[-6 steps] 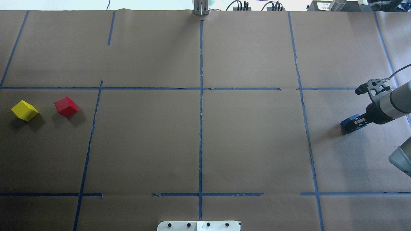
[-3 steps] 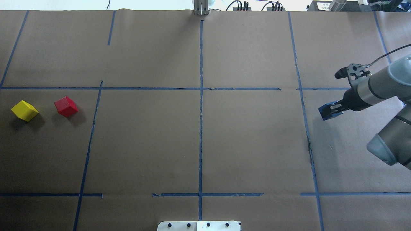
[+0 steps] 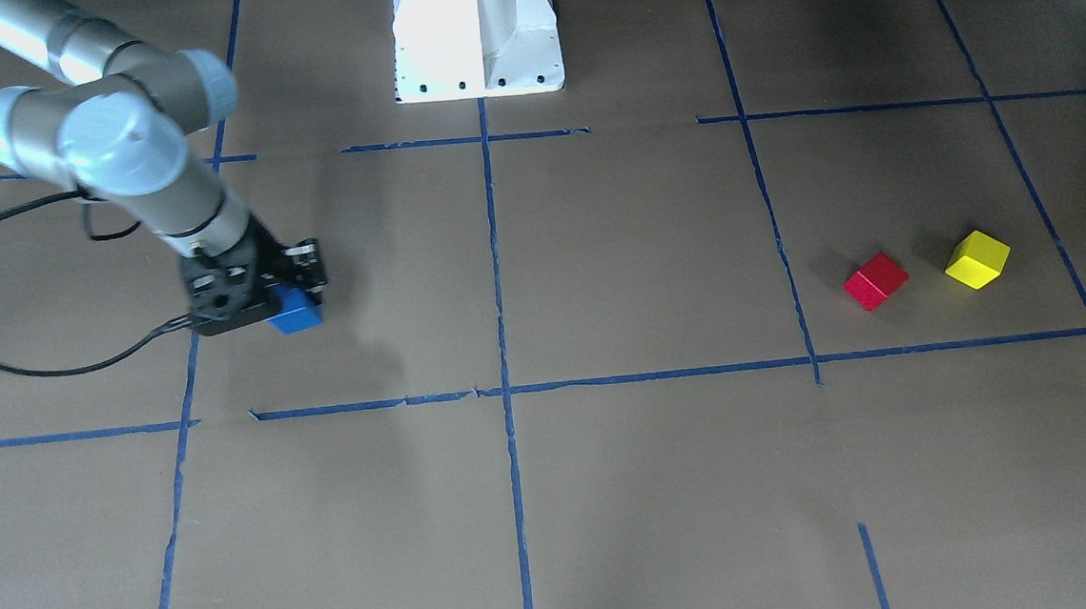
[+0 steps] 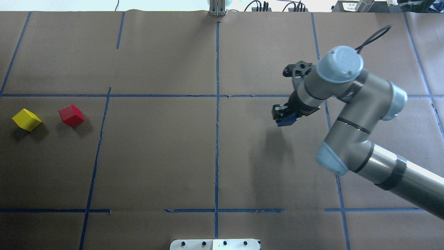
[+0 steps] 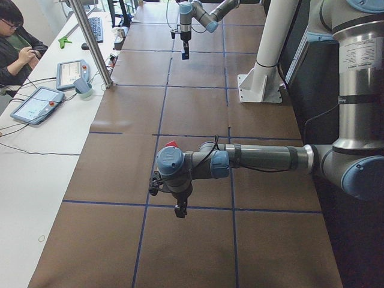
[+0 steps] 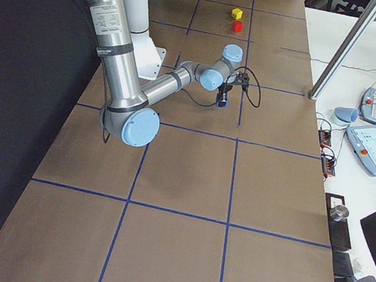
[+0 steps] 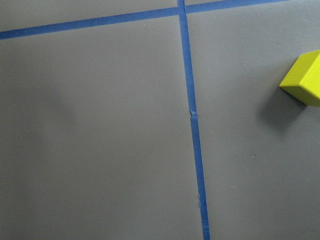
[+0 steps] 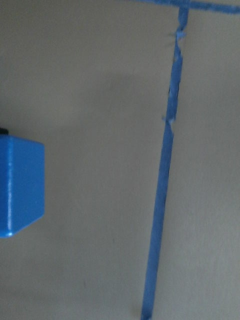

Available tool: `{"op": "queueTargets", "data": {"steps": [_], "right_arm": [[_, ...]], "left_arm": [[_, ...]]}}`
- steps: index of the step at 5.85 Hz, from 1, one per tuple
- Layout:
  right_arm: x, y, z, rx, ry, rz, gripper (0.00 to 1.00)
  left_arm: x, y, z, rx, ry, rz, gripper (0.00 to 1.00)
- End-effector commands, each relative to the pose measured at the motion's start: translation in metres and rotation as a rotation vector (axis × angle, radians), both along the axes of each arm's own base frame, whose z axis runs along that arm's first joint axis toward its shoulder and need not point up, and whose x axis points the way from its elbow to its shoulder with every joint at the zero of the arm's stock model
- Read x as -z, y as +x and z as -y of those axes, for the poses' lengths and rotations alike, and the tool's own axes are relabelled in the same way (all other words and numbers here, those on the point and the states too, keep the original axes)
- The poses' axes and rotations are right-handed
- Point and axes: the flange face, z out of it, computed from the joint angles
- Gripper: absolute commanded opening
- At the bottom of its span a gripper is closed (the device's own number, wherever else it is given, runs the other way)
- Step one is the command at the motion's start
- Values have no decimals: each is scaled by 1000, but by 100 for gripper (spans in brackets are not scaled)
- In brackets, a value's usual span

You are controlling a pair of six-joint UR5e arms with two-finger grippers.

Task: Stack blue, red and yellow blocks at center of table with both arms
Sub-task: 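Carry the blue block with the right gripper to the table center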

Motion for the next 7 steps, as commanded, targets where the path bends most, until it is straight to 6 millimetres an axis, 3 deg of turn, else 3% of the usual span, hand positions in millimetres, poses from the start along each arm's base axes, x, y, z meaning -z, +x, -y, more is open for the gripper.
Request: {"op": "queueTargets", "data": {"steps": [1,2,4,5,6,7], "right_arm": [[84,-103,-28,-112,-98,-15,2],[96,-137,-35,-156,-123,-32,3],[127,-169,-34,-187,-166,-28,5],[122,-175,-35,-194,-162,-42,11],[116,-179,-34,-197,-158,-56,39],[115,-182,-37,-207,-145,-63,99]], "left_arm": [[-1,0,0,0,-1,0,100],[-1,0,0,0,-2,0,100],[-1,0,0,0,-2,0,100],[-1,0,0,0,-3,0,100],[-1,0,0,0,-5,0,100],[-1,0,0,0,-2,0,100]]}}
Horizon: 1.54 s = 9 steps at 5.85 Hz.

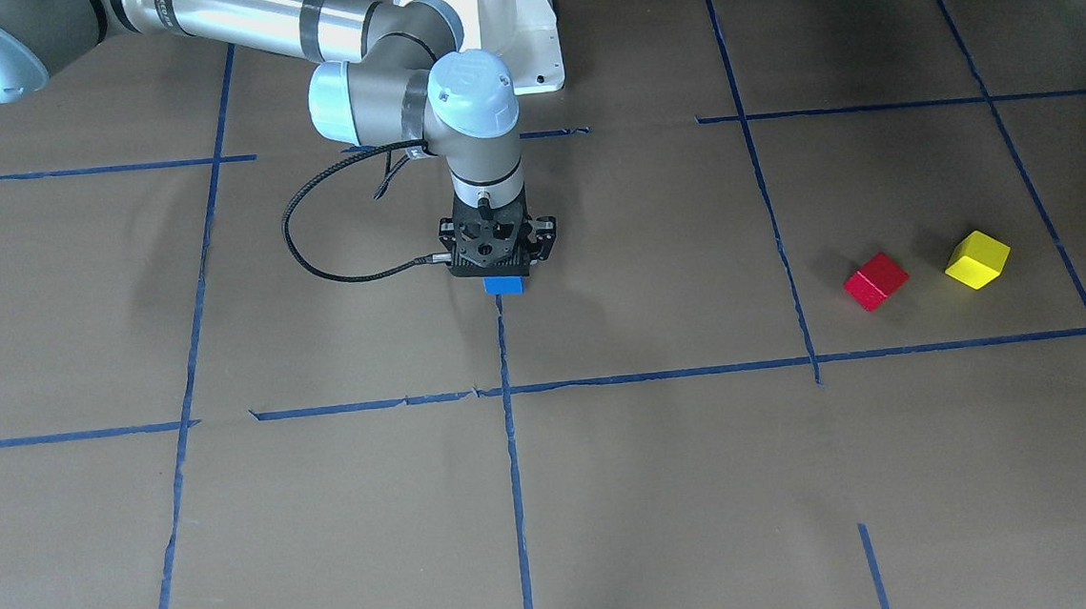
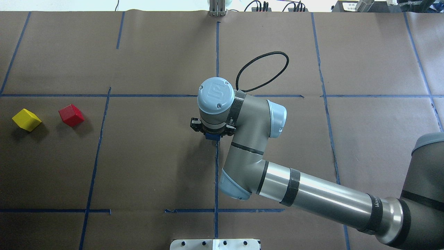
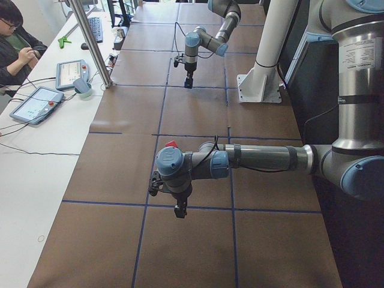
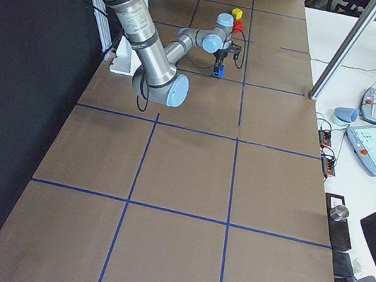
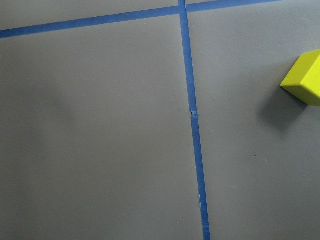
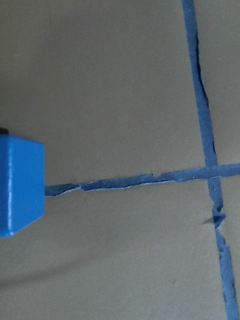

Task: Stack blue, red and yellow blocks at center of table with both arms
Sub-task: 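Carry the blue block with the right gripper to the table center, then release the blue block and withdraw the right gripper out of view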

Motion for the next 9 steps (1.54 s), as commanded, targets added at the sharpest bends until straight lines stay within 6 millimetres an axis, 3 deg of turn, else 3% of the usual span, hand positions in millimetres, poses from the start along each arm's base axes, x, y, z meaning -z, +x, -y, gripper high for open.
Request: {"op": "queueTargets", "data": {"steps": [1,2,3,4,5,6,7,8,9], "right_arm": [[-2,-4,-2,-7,24,-13,99],[7,0,-2,-6,34,2,100],[25,26,12,-30,41,31,100],[30,53,30,-1,66,-2,100],[23,110,53,54,62,-27,100],[-12,185,80,121,104,-27,100],[-60,262,110,188,148,-22,100],[-111,348,141,251,217,-32,100],[-175,420,149,346,298,-76,100]], "left_arm": [[0,0,0,0,2,0,100],[0,0,0,0,3,0,100],[0,0,1,0,3,1,100],[0,0,2,-1,6,7,100],[1,1,2,-3,7,6,100],[9,2,3,-6,24,6,100],[11,3,4,-9,29,6,100],[17,6,9,-10,39,0,100],[29,7,21,-12,68,-5,100]]}}
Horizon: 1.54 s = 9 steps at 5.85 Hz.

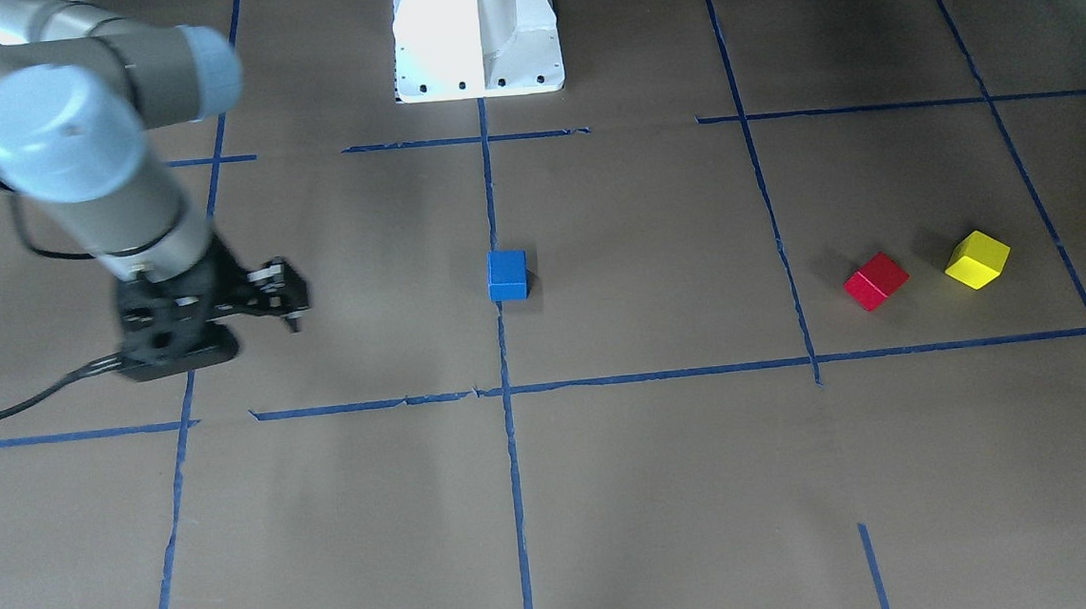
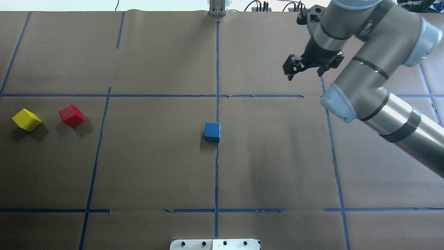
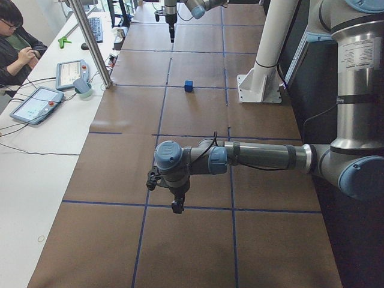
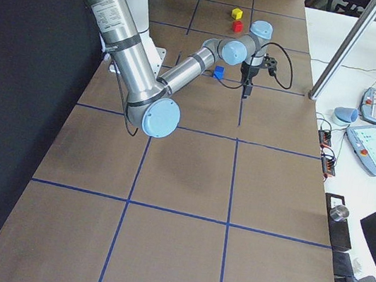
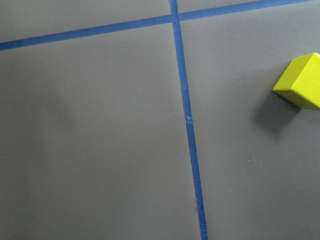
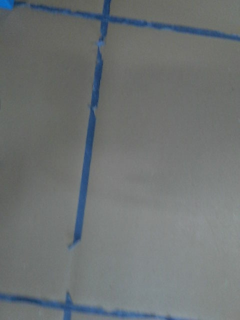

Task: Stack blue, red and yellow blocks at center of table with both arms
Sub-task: 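Release the blue block and withdraw the right gripper out of view, then reach the left gripper down over the red block and grasp it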

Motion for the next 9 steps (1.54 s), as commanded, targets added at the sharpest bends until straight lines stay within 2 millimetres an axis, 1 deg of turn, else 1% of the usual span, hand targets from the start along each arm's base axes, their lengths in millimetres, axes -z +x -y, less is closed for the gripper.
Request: {"op": "queueTargets", "data": {"steps": [1,2,3,4,5,6,7,8,9], "right_arm": [[-118,151,3,153,131,-50,100],[-174,222,-26,232,203,-54,100],[-233,286,-66,263,213,-78,100],[-283,330,-113,276,185,-88,100],[-334,349,-168,238,64,-77,100],[-330,350,-167,199,45,-44,100],[-326,348,-163,184,39,-23,100],[-319,347,-157,171,43,-23,100],[-319,347,-156,171,43,-23,100]], "left_arm": [[33,4,33,-3,78,-6,100],[58,6,62,-2,171,-7,100],[67,7,68,-6,200,-17,100],[68,7,68,-11,210,-16,100],[77,8,68,-14,232,-19,100],[98,65,73,-108,376,-49,100],[118,136,69,-234,537,-104,100],[123,184,60,-249,495,-133,100],[128,234,47,-327,576,-156,100]]}}
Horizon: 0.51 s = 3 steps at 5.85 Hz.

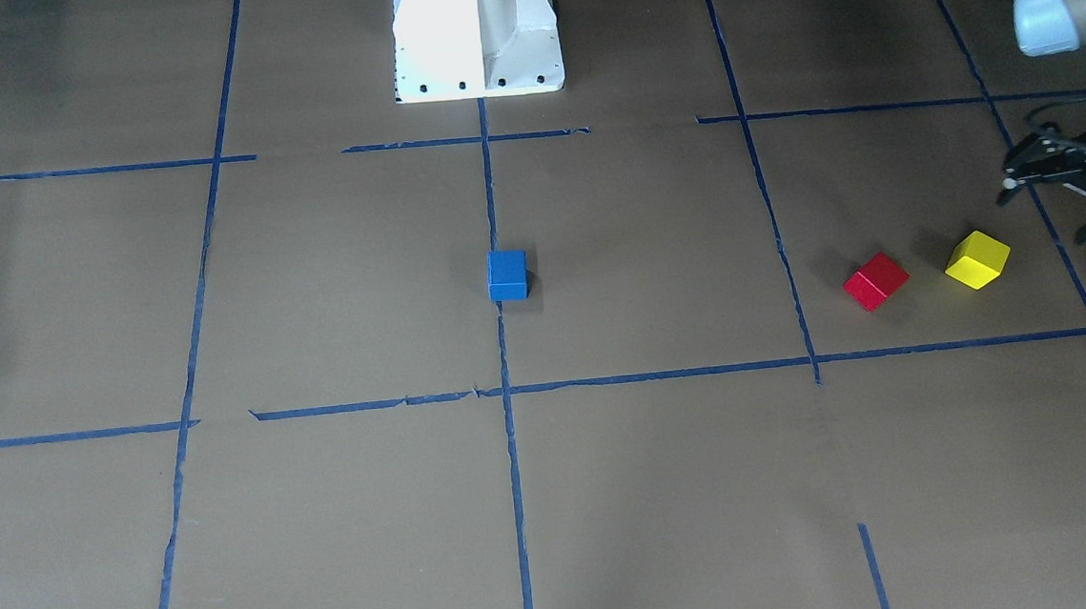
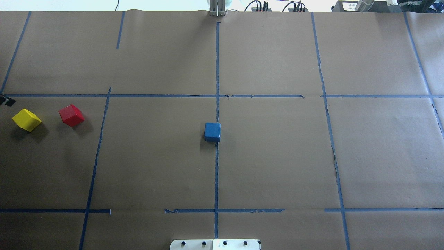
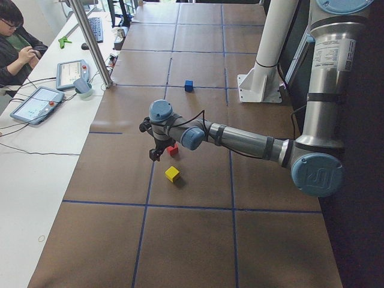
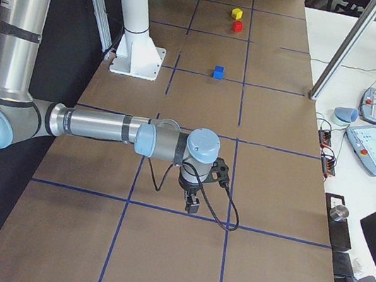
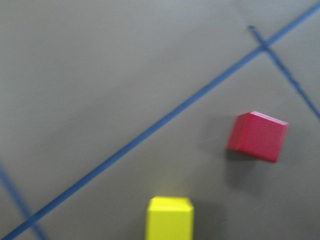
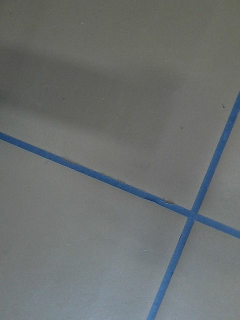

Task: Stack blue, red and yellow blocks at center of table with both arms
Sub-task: 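Reach the left gripper down over the red block and grasp it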

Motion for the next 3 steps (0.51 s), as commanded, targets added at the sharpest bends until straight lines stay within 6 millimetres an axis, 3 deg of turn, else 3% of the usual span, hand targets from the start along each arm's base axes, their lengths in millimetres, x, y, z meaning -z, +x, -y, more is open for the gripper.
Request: {"op": "queueTargets", "data": {"steps": [1,2,3], "right_arm": [[2,0,2,-5,0,2,100],[2,0,2,-5,0,2,100],[1,0,2,-5,-2,1,100]], "left_arm": [[7,78,-21,-87,130,8,100],[4,103,-32,-124,142,23,100],[-1,114,-36,-144,133,27,100]]}}
